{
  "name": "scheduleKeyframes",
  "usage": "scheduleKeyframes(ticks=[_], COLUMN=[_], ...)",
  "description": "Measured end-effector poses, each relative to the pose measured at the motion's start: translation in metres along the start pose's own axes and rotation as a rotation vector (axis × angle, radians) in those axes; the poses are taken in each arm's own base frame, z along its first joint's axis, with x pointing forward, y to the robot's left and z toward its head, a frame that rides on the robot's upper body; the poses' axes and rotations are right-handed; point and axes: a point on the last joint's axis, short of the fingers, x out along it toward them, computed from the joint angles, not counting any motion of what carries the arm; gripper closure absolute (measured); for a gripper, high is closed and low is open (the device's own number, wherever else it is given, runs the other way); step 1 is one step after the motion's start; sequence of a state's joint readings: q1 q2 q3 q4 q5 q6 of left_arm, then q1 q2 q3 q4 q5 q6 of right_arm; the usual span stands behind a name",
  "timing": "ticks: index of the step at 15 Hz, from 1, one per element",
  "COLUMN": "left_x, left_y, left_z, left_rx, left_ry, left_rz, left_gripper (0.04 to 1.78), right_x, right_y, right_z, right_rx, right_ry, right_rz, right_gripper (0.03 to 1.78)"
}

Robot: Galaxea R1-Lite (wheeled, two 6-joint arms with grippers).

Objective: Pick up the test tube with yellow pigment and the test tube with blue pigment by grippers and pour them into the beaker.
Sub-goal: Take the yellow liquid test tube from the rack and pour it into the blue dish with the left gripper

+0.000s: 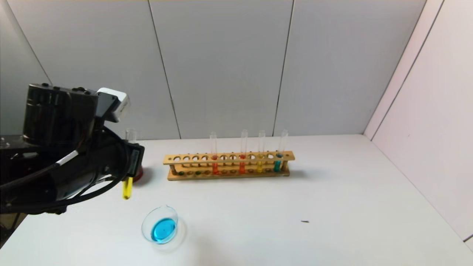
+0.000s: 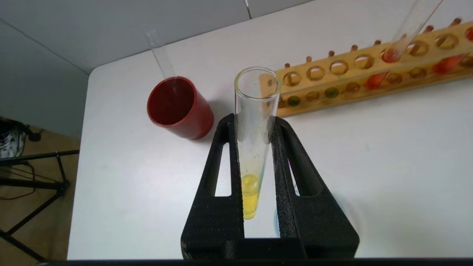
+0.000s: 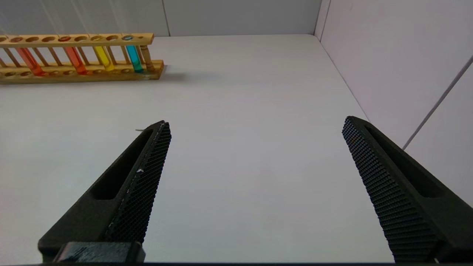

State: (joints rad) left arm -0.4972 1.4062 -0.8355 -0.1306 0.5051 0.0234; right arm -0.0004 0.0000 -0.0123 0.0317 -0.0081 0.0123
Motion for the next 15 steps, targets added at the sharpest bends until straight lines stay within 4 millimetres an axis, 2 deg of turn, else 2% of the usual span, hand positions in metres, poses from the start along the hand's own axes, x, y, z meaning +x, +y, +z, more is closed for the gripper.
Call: scheduleKeyframes(ticks=[3,7,11,15], left_x=[-0.018,-0.032,-0.033,-0.025], left_y=[0.015,0.023,0.023,0.018], left_z=[-0.019,-0.045,-0.058,-0.063], left_rx=[0.043,0.143,0.238,0.312], left_ry=[0.048,0.119,0.193,0.238], left_rz=[0.018,0.016,-0.036,-0.056], left_gripper=[1.52,1.52,1.52,1.52], right_x=[0.000,0.000,0.000,0.000], right_y=[0.000,0.000,0.000,0.000], right_z=[0.000,0.000,0.000,0.000], right_rx=[0.000,0.000,0.000,0.000], right_ry=[0.000,0.000,0.000,0.000], right_rz=[0.000,0.000,0.001,0.000], right_gripper=[0.11,0.11,0.11,0.11])
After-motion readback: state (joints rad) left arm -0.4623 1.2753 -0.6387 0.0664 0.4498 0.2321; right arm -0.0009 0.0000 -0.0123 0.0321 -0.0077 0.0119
